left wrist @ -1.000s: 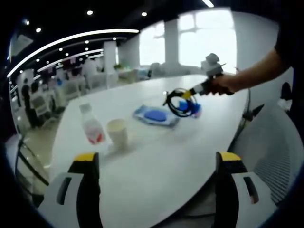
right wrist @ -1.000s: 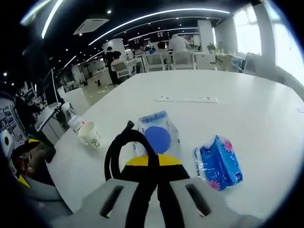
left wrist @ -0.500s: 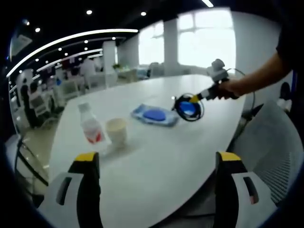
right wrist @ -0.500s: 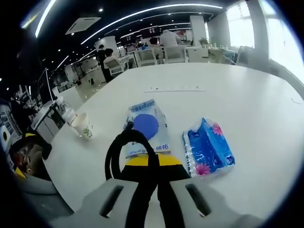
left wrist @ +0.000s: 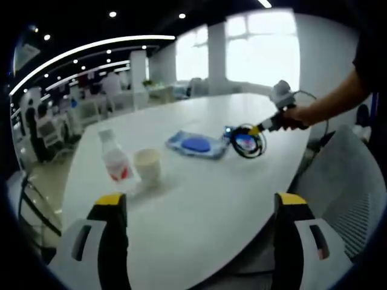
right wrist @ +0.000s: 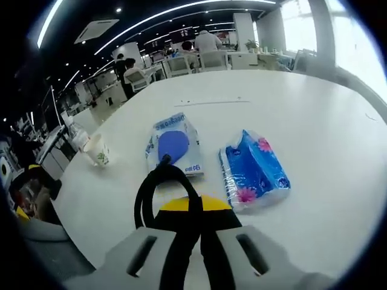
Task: Arrange the tabletop items into an orderly group along one side of the table until the central work area is clear of visible clutter.
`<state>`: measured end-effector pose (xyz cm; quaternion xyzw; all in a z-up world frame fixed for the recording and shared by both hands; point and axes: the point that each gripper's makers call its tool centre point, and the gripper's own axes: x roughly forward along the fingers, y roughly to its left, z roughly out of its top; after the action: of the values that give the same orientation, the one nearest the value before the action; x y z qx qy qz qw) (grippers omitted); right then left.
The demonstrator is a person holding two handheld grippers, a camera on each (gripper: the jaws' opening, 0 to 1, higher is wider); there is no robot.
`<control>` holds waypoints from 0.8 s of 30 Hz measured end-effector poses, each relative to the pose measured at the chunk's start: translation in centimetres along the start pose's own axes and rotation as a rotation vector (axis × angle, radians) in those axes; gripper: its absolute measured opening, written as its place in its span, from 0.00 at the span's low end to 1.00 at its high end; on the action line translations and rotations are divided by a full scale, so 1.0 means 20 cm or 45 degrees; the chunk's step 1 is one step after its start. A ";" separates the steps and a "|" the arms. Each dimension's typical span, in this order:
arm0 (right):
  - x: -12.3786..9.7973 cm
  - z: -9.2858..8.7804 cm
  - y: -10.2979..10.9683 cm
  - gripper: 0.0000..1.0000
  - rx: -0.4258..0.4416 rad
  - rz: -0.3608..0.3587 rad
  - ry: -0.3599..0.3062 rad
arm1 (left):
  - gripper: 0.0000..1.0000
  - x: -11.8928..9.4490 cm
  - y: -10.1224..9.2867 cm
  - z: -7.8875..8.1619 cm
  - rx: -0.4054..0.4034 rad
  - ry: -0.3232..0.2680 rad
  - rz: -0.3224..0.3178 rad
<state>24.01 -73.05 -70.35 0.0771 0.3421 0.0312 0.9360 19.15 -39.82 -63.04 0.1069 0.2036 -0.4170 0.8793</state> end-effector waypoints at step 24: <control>-0.02 -0.24 -0.10 0.02 0.022 -0.069 0.114 | 0.98 0.00 0.00 -0.01 -0.004 0.007 0.003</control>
<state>20.69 -74.38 -74.08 0.0745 0.3860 0.0065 0.9195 19.14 -39.72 -63.11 0.1069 0.2067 -0.4154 0.8794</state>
